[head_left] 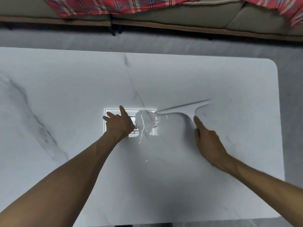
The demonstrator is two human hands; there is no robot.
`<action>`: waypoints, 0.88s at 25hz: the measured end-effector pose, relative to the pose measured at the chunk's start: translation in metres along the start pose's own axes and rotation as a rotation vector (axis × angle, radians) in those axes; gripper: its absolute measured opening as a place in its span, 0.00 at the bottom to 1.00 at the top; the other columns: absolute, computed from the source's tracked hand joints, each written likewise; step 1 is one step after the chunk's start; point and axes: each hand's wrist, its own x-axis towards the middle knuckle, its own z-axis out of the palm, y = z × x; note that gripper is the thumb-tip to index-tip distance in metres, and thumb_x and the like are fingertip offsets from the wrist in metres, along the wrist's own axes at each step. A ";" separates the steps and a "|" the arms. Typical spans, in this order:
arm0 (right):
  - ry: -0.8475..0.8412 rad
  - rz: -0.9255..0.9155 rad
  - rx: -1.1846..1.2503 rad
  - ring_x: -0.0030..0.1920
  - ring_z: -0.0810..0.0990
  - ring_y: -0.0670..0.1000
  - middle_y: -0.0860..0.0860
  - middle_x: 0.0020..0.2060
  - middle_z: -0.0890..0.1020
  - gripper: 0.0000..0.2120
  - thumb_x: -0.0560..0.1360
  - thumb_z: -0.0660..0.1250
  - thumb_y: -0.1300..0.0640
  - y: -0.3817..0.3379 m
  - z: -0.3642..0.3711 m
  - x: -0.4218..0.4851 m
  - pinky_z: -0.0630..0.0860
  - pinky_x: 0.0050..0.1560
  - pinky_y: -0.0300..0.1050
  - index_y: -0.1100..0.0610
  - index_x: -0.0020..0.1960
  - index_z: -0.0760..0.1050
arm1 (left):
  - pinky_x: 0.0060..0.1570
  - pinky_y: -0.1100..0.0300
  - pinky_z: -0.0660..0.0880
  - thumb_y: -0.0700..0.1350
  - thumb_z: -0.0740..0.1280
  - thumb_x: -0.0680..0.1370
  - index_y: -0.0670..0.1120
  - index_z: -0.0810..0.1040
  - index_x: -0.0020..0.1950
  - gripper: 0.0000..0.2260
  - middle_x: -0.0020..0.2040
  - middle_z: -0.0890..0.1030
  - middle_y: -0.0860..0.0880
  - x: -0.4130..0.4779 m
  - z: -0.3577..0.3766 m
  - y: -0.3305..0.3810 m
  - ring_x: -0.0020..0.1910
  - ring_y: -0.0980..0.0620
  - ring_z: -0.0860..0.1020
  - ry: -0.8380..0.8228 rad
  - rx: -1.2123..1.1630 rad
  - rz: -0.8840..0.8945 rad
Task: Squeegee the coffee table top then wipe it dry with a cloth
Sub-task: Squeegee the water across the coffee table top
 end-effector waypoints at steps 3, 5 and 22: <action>-0.021 -0.091 -0.026 0.38 0.81 0.60 0.58 0.37 0.82 0.24 0.82 0.55 0.54 -0.005 -0.019 0.000 0.76 0.45 0.48 0.49 0.77 0.58 | 0.64 0.34 0.64 0.69 0.63 0.68 0.44 0.51 0.77 0.47 0.58 0.72 0.28 0.003 -0.002 -0.001 0.67 0.26 0.62 -0.040 -0.029 -0.040; 0.102 -0.144 -0.032 0.44 0.81 0.65 0.66 0.44 0.82 0.23 0.82 0.54 0.54 -0.027 -0.036 0.041 0.76 0.48 0.52 0.50 0.76 0.59 | 0.65 0.36 0.64 0.69 0.62 0.67 0.46 0.52 0.77 0.46 0.60 0.71 0.28 0.001 -0.008 0.000 0.67 0.26 0.62 -0.075 -0.037 -0.061; 0.027 -0.221 -0.107 0.34 0.72 0.54 0.46 0.30 0.72 0.23 0.82 0.53 0.55 -0.030 0.049 0.001 0.66 0.41 0.45 0.43 0.76 0.58 | 0.36 0.57 0.71 0.52 0.58 0.80 0.43 0.78 0.35 0.20 0.33 0.74 0.45 -0.111 -0.011 -0.052 0.40 0.41 0.77 0.118 -0.251 0.044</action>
